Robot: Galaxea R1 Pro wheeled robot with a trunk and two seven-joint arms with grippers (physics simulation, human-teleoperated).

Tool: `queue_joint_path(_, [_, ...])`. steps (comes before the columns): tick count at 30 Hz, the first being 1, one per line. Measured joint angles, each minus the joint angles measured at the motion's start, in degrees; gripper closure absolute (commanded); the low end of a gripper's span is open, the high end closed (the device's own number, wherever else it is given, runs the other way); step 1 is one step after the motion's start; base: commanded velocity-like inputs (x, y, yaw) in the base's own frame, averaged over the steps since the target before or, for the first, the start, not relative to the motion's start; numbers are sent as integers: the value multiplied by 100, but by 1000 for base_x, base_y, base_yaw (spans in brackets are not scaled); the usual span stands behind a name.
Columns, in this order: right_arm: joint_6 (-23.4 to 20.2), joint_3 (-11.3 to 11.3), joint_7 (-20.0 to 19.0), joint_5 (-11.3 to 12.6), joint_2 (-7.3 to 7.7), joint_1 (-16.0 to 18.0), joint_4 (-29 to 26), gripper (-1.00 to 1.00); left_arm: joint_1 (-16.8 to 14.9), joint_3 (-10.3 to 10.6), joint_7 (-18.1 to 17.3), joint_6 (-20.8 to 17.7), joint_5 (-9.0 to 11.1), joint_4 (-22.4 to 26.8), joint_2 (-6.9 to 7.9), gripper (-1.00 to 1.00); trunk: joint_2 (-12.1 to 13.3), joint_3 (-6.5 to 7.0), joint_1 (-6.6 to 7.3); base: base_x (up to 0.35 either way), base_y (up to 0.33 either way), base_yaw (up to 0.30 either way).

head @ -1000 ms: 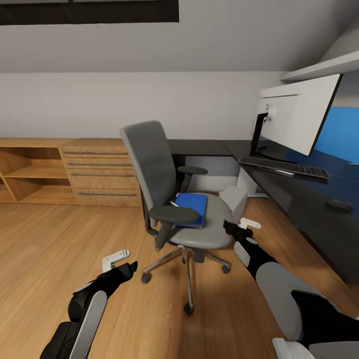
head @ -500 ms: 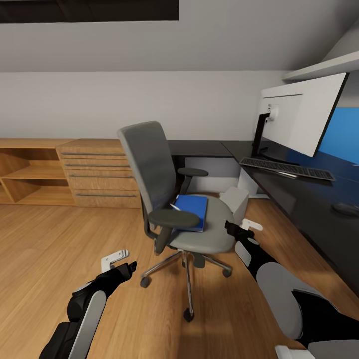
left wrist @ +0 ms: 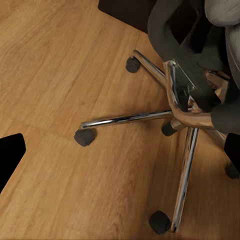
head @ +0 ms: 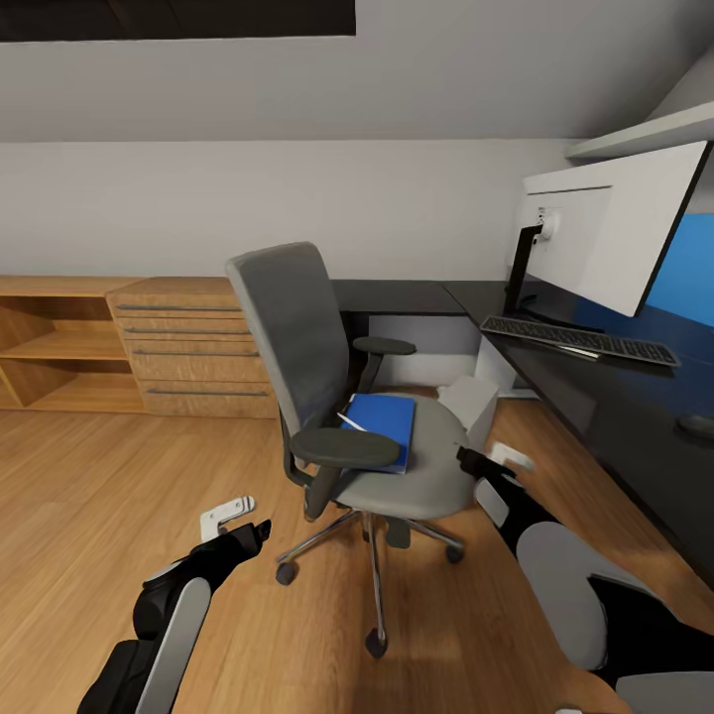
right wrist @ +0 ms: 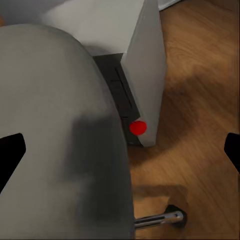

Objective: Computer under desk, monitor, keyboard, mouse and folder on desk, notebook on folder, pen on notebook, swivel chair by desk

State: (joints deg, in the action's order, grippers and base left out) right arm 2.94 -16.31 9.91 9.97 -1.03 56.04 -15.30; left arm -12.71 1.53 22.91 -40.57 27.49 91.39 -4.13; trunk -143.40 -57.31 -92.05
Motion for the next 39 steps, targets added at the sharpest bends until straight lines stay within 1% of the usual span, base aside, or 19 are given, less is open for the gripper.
queue_joint_path(1, [-30, -18, 5, 66, 26, 0, -1, -100, 0, -42, 3, 3, 1, 6, -2, -100, 0, 0, 0, 1, 0, 0])
queue_joint_path(2, [-54, -33, 7, 132, 51, 0, -1, -100, 0, -177, 14, 9, 14, 15, -14, -100, 0, 0, 0, 0, 0, 0])
queue_joint_path(4, [-69, -44, 10, 177, 67, 0, -6, -100, 0, -348, 18, 13, 47, 27, -49, -100, 0, 0, 0, 0, 0, 0])
queue_joint_path(7, [-76, -50, 12, 198, 74, 0, -8, -100, 0, -432, 20, 15, 65, 35, -89, -100, 0, 0, 0, 0, 0, 0])
queue_joint_path(8, [-77, -52, 12, 204, 75, 0, -8, -100, 0, -447, 23, 15, 69, 41, -97, -100, -1, -21, -3, 0, 0, 0])
queue_joint_path(15, [-79, -51, 7, 223, 82, 0, -15, -100, 0, -470, 27, 15, 80, 55, -110, -100, -10, -177, -21, 0, 0, 0])
queue_joint_path(16, [-81, -45, 3, 190, 84, 5, -31, -100, 0, -471, 27, 15, 81, 55, -110, -100, -13, -198, -22, 0, 0, 0])
queue_joint_path(23, [-81, -43, 6, 200, 83, 3, -306, -100, 0, -473, 34, 15, 81, 56, -111, -100, -22, -353, -40, 0, 0, 0])
queue_joint_path(31, [-63, -65, -7, 190, 73, 3, -301, -100, 1, -480, 26, 15, 81, 57, -111, -100, -22, -354, -40, 0, 0, 0])
queue_joint_path(35, [-48, -55, -13, 189, 37, 4, -299, -100, 1, -474, 12, 20, 81, 44, -103, -100, -22, -354, -40, 0, 0, 2])
queue_joint_path(39, [-46, -68, 0, 169, 31, 5, -316, -100, 2, -470, 10, 20, 83, 42, -102, -100, -22, -354, -40, 0, 0, 146])
